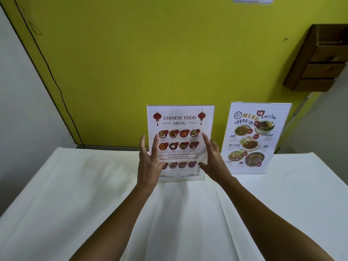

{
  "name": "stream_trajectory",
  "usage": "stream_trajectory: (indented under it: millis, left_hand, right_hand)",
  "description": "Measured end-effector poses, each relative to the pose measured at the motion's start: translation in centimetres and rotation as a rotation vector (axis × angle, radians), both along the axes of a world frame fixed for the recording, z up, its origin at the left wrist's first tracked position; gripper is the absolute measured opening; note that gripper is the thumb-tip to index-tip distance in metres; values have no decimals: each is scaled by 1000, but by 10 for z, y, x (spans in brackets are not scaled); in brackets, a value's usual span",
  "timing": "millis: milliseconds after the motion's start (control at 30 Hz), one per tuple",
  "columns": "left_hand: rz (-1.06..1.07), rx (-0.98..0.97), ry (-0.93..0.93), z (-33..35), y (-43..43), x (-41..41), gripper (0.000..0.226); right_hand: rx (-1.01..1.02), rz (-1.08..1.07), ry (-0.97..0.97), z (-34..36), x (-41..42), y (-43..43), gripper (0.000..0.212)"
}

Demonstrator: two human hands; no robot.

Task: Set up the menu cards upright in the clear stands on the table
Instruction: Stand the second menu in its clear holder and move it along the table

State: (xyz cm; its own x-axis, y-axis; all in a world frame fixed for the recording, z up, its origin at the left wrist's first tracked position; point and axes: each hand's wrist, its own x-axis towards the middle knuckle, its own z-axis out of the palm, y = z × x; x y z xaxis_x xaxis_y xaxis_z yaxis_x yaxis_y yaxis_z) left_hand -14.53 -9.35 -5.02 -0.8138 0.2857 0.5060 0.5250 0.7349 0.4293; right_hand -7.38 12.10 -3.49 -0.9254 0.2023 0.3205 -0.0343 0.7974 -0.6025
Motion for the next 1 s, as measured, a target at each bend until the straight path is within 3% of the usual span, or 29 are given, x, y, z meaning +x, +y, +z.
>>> stream_trajectory:
  millis: [467, 1000]
  left_hand:
    - [108, -103, -158, 18, 19, 4, 110]
    - [76, -150, -141, 30, -16, -15, 115]
  right_hand:
    - [48, 14, 9, -10, -19, 1, 129]
    - [158, -31, -47, 15, -21, -18, 119]
